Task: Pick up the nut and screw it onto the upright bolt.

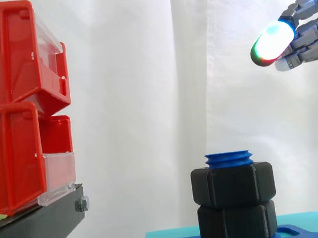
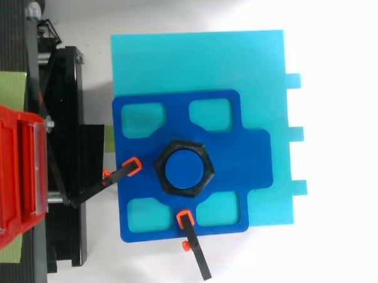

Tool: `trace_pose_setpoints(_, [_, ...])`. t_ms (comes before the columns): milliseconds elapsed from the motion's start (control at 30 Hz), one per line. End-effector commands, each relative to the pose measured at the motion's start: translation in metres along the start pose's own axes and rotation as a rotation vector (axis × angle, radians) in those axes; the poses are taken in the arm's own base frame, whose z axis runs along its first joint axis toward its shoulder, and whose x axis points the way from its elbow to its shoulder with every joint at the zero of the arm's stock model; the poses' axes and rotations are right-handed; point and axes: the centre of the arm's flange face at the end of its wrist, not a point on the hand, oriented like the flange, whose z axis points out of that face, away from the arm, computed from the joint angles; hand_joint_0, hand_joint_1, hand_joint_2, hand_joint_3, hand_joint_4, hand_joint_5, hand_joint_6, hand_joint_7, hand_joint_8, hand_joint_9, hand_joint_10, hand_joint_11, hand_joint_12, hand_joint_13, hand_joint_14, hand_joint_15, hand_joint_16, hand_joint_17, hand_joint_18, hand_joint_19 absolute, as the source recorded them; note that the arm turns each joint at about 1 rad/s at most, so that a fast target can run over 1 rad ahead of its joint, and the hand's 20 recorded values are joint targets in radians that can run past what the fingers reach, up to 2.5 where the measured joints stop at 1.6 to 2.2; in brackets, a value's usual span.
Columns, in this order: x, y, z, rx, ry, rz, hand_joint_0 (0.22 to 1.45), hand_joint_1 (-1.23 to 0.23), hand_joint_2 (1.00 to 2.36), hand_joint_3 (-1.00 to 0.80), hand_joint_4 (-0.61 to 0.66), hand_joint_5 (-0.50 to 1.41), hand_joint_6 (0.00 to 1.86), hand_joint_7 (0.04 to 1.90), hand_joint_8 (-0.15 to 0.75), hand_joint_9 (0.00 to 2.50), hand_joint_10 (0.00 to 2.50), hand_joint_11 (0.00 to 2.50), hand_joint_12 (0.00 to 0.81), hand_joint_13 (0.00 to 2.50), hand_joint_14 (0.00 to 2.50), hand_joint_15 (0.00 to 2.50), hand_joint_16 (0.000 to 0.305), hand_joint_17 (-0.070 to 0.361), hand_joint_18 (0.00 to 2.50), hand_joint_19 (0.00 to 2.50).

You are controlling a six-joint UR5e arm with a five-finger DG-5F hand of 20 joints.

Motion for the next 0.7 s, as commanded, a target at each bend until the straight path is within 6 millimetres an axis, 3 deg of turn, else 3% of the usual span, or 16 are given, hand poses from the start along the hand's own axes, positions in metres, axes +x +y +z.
trace_pose_setpoints(0, [0.0001, -0.0001, 0.0, 0.0, 0.0, 0.0, 0.46, -0.26, 1.0, -0.5, 0.02, -0.23, 0.5, 0.65, 0.179, 0.18, 0.0, 0.0, 0.329, 0.18, 0.0, 0.0, 0.041, 0.092, 0.0, 0.0])
trace_pose_setpoints(667, [0.0001, -0.0001, 0.0, 0.0, 0.0, 0.0, 0.46, -0.27, 1.0, -0.5, 0.04, -0.23, 0.5, 0.68, 0.177, 0.18, 0.0, 0.0, 0.326, 0.19, 0.0, 0.0, 0.041, 0.092, 0.0, 0.0])
